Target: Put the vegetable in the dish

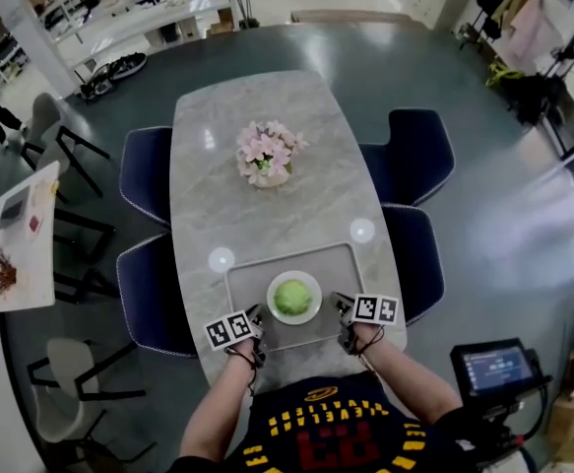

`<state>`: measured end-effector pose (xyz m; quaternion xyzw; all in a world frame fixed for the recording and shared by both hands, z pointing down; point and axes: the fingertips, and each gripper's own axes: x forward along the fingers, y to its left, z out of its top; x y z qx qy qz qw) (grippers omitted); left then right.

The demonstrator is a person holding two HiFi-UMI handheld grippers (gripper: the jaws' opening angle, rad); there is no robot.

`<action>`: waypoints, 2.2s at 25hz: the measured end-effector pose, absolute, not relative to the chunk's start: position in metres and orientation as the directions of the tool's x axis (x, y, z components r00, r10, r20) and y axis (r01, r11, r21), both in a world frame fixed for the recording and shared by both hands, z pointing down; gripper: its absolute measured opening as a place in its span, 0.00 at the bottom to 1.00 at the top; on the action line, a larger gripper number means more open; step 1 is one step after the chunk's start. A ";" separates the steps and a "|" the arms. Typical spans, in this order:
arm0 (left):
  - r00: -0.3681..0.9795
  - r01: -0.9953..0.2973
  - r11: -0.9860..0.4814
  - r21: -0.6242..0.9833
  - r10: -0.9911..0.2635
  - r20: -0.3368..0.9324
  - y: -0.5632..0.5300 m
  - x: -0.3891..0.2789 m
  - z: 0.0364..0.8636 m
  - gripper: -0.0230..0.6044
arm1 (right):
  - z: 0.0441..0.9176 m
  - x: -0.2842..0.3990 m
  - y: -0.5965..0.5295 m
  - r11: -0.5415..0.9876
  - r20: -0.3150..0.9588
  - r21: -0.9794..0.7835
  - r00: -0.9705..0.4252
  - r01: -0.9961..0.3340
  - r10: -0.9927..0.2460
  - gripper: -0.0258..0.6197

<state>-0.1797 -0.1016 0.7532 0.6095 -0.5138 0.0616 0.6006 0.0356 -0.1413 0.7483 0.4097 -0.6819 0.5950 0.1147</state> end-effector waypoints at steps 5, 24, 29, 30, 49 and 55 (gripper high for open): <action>0.451 -0.675 0.265 0.689 -0.591 0.669 -0.094 -0.189 0.739 0.09 | 0.733 0.038 -0.134 -0.043 0.614 -0.739 -0.646 -0.672 -0.453 0.08; 0.671 -0.618 -0.322 0.717 -0.691 0.268 -0.076 -0.108 0.540 0.03 | 0.542 -0.034 -0.112 0.452 0.196 -0.783 -0.859 -0.428 -0.473 0.04; 0.675 -0.657 -0.441 0.612 -0.705 0.217 -0.084 -0.098 0.491 0.04 | 0.493 -0.043 -0.114 0.578 0.125 -0.705 -0.874 -0.411 -0.469 0.04; 0.676 -0.659 -0.455 0.599 -0.708 0.206 -0.083 -0.096 0.482 0.04 | 0.483 -0.044 -0.112 0.595 0.115 -0.690 -0.875 -0.411 -0.471 0.04; 0.658 -0.684 -0.519 0.513 -0.742 0.127 -0.067 -0.089 0.416 0.04 | 0.417 -0.051 -0.089 0.732 0.048 -0.517 -0.869 -0.443 -0.492 0.04; 0.679 -0.683 -0.550 0.481 -0.722 0.137 -0.066 -0.079 0.414 0.04 | 0.415 -0.053 -0.090 0.746 0.048 -0.496 -0.872 -0.444 -0.488 0.04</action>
